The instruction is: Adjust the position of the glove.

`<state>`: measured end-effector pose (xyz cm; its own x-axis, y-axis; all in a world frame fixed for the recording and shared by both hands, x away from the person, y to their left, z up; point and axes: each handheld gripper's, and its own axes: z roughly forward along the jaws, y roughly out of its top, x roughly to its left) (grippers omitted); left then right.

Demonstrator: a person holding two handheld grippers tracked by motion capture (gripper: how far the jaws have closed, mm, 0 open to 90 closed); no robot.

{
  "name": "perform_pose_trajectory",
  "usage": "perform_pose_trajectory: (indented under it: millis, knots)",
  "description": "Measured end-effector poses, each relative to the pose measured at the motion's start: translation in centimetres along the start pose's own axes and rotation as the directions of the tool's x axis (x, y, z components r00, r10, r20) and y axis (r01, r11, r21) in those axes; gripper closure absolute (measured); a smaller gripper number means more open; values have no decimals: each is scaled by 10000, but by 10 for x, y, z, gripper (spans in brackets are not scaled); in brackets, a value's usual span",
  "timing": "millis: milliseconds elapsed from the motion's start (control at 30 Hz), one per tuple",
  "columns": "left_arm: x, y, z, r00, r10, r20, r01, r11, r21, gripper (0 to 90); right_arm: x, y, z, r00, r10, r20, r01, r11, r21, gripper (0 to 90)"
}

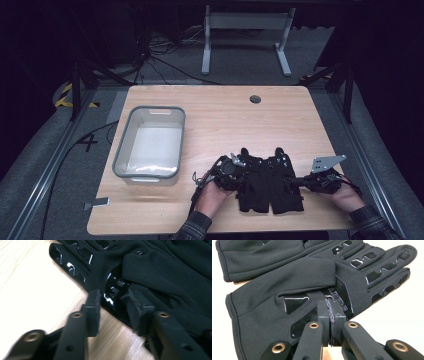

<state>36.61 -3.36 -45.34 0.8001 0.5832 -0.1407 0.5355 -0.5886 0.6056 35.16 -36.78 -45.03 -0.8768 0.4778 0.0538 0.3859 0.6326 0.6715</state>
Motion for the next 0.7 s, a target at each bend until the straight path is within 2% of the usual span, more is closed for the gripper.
perform_pose_trajectory:
  millis: [267, 333, 400, 567, 700]
  knots:
    - [3, 2, 0, 9989, -236, 405, 234, 9997, 41, 851, 0, 0, 1, 10000, 7, -77, -7, 10000, 21, 900]
    - [4, 2, -1, 9982, -361, 474, 363, 9993, -26, 867, 0, 0, 1, 10000, -6, -96, 6, 10000, 12, 900]
    - [6, 3, -4, 9960, -512, 729, 523, 9985, -131, 876, 1, 1, 1, 9999, -14, -117, 15, 10000, 10, 900]
    - [9, 3, -15, 9915, -788, 1039, 851, 9947, -576, 877, 1, 2, 3, 9998, -50, -185, 50, 10000, 24, 900]
    - [10, 4, -21, 9899, -885, 1104, 984, 9912, -882, 877, 2, 4, 5, 9997, -93, -219, 92, 10000, -20, 900]
